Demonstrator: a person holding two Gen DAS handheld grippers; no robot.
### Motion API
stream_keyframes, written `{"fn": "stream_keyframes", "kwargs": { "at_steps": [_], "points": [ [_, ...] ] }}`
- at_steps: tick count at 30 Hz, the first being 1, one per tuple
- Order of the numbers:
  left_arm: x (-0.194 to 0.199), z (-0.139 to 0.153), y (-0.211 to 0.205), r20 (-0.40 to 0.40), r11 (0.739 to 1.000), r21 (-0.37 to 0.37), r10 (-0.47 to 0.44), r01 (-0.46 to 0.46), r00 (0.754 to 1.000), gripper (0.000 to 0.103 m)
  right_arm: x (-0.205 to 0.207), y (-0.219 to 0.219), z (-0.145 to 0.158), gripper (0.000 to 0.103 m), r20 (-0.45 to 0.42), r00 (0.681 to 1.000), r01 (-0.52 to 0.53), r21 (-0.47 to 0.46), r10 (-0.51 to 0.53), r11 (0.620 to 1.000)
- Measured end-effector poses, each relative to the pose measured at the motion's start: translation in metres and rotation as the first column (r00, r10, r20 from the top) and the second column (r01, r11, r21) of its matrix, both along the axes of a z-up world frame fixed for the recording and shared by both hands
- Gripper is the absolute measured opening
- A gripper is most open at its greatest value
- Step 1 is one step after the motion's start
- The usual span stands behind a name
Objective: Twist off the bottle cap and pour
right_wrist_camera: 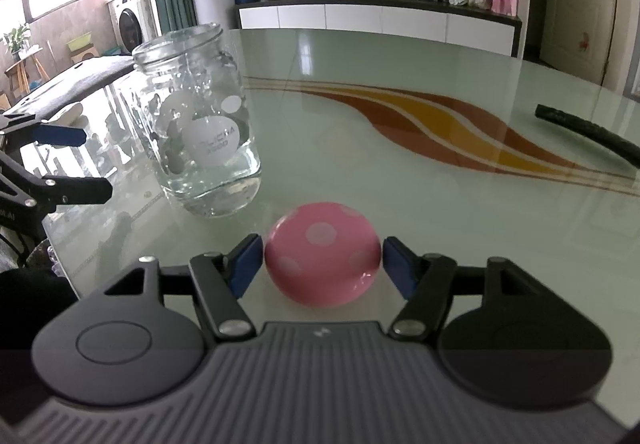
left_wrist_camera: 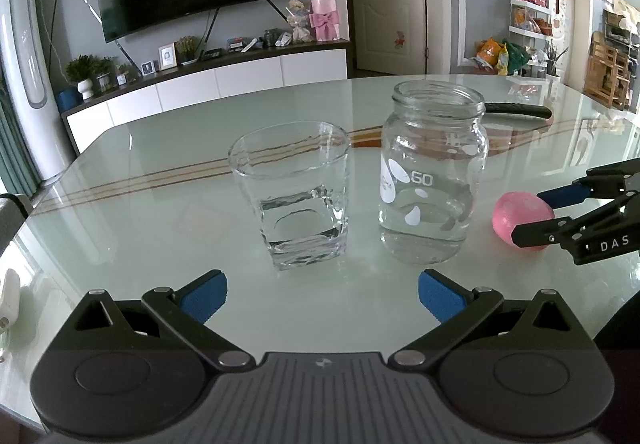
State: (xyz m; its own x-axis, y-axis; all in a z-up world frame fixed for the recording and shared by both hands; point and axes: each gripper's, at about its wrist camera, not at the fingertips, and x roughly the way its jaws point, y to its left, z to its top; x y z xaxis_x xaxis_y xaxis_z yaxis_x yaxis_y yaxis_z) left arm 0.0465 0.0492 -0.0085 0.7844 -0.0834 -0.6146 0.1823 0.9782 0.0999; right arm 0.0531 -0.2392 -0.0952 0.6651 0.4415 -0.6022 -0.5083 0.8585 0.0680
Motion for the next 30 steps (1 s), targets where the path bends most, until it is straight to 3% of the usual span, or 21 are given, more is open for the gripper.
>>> {"fn": "stream_keyframes", "kwargs": {
  "at_steps": [16,30],
  "points": [
    [-0.007,0.005,0.004,0.008,1.000,-0.017,0.026,-0.026,1.000,0.103,-0.031,0.002,0.027,0.092,0.055,0.997,0.053,0.015,-0.054,0.998],
    [-0.025,0.010,0.006,0.026,0.997,-0.040,0.072,-0.071,0.997,0.103,-0.084,0.017,0.050,0.096,0.081,0.983,0.158,0.054,-0.162,0.986]
  ]
}}
